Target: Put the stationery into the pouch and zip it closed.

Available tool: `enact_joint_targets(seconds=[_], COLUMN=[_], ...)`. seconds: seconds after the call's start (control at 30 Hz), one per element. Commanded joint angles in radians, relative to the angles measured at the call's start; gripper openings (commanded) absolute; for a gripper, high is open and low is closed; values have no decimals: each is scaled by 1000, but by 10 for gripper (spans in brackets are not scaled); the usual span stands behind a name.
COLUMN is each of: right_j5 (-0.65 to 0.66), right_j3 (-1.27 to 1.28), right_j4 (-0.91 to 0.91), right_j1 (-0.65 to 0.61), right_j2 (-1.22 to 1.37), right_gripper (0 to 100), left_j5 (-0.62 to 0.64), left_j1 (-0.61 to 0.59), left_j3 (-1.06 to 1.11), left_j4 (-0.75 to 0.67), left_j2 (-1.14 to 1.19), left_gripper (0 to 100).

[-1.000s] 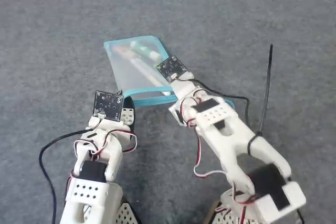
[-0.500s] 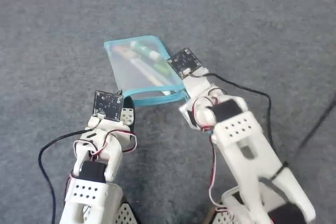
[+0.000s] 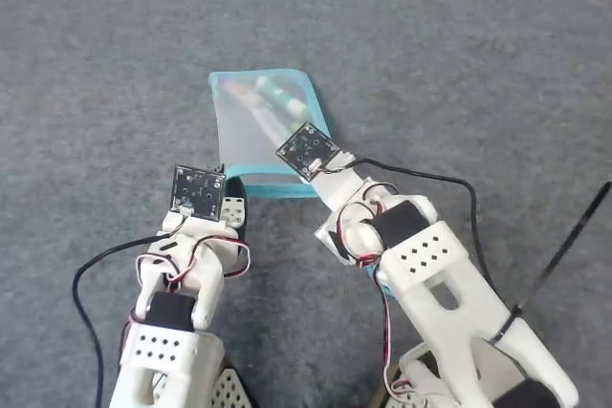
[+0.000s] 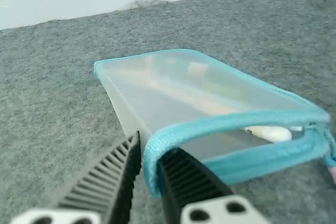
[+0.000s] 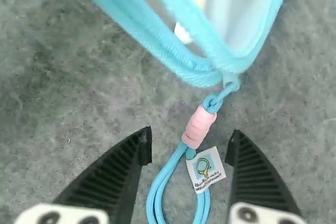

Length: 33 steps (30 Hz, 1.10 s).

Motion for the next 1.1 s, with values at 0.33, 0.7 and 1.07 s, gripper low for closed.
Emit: enact_joint_targets(seconds=[0.33, 0.7, 1.07], right_j5=[-64, -54, -3], right_j3=[3, 87, -75], right_j4=[-189, -277, -346], right_j1=[99, 58, 88], right_j2=[-33, -15, 275], right_gripper=[137, 139, 197], left_j5=[-5, -5, -5], left_j1=[-3, -3, -3], left_j3=[-21, -21, -21], left_j4=[-37, -37, -37], left_j2=[5, 5, 5], left_gripper=[11, 11, 11])
